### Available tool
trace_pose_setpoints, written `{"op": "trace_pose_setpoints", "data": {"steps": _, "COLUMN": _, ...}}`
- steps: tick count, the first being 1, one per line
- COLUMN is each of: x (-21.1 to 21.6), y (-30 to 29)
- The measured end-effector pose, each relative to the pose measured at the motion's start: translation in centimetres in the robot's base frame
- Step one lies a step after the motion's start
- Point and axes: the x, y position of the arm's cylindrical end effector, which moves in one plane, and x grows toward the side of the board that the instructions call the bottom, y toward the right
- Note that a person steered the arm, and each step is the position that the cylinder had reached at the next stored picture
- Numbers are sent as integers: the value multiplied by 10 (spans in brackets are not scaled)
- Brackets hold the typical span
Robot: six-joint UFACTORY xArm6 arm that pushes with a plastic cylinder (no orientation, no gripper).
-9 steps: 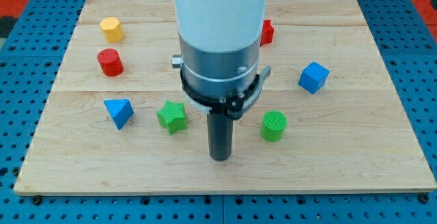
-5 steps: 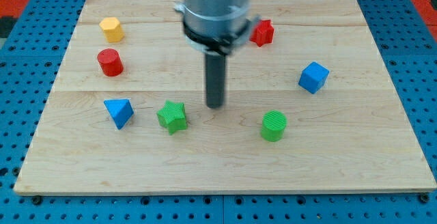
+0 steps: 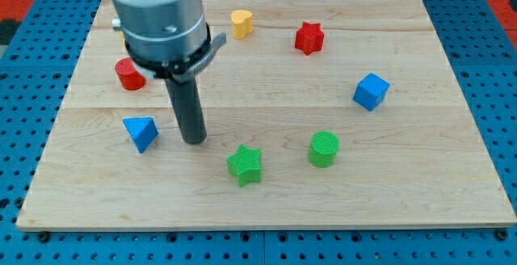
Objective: Slightly push the yellow hexagon upwards of the board
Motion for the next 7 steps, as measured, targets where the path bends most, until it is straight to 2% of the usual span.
{"op": "trace_pose_setpoints", "data": {"steps": 1, "x": -9, "y": -71}}
{"op": "trace_pose_setpoints", "data": {"steps": 2, "x": -7, "y": -71}}
{"op": "trace_pose_setpoints", "data": {"steps": 3, "x": -46, "y": -33}}
{"op": "trace_pose_setpoints", "data": {"steps": 4, "x": -103, "y": -37}}
{"op": "trace_pose_setpoints", "data": {"steps": 6, "x": -132, "y": -125}}
{"op": "trace_pose_setpoints", "data": {"steps": 7, "x": -133, "y": -99}}
